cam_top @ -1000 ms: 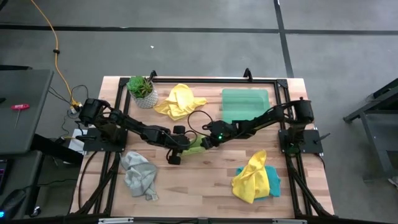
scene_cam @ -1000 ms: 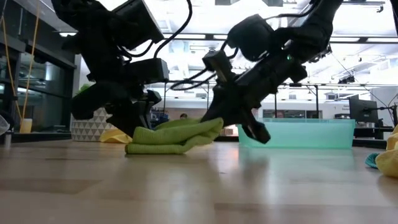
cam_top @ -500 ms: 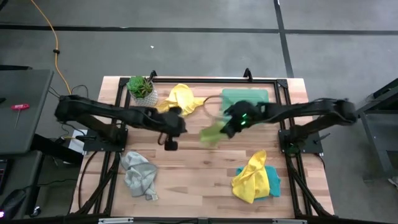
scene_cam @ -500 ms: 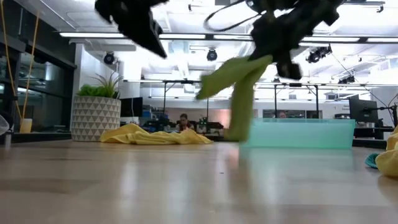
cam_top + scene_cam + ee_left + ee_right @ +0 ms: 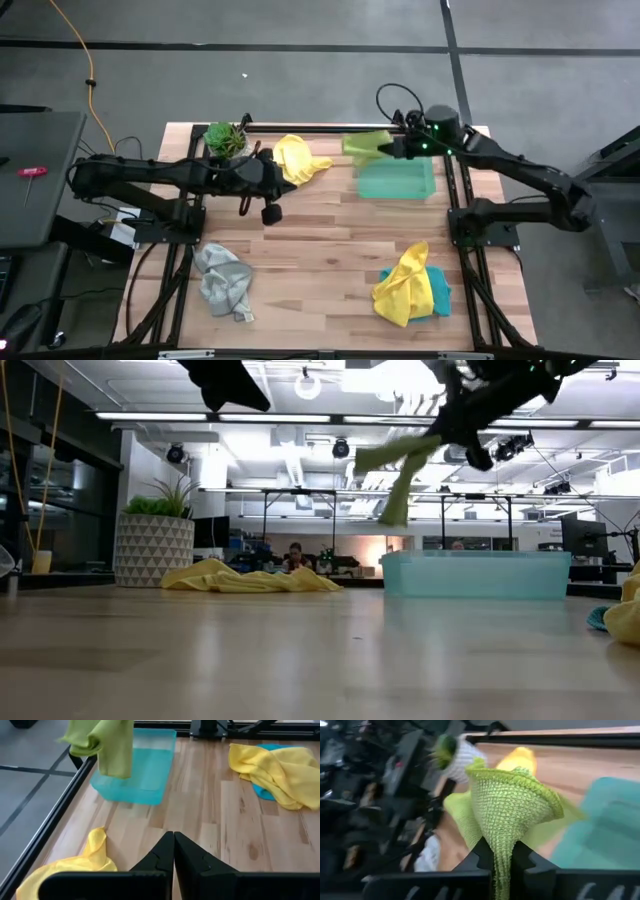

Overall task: Fold microfiber towels
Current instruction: Put the green towel into the bin

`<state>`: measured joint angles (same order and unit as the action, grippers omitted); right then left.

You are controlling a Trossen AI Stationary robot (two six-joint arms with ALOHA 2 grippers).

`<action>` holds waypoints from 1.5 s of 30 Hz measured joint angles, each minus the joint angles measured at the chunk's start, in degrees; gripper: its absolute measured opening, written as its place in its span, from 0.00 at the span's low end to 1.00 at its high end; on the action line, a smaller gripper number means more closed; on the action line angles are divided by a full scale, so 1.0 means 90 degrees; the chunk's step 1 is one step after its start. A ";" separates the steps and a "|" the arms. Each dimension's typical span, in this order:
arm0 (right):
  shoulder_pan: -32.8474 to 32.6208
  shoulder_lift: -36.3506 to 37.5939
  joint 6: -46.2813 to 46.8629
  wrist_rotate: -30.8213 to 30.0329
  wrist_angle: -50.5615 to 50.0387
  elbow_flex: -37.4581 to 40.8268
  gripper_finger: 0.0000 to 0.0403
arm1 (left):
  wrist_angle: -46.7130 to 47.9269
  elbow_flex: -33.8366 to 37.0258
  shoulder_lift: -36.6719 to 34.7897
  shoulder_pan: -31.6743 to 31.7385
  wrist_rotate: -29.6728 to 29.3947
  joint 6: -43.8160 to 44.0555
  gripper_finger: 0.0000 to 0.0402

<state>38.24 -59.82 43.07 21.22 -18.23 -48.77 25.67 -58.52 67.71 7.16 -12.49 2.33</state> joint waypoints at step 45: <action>0.1547 -0.2647 -0.1459 -0.2313 -0.2750 0.0005 0.00 | 0.0011 -0.0002 0.0031 -0.0007 -0.0206 0.0221 0.01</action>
<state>52.16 -83.64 29.94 0.41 -42.98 -48.73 25.77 -58.54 67.99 7.09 -14.35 4.32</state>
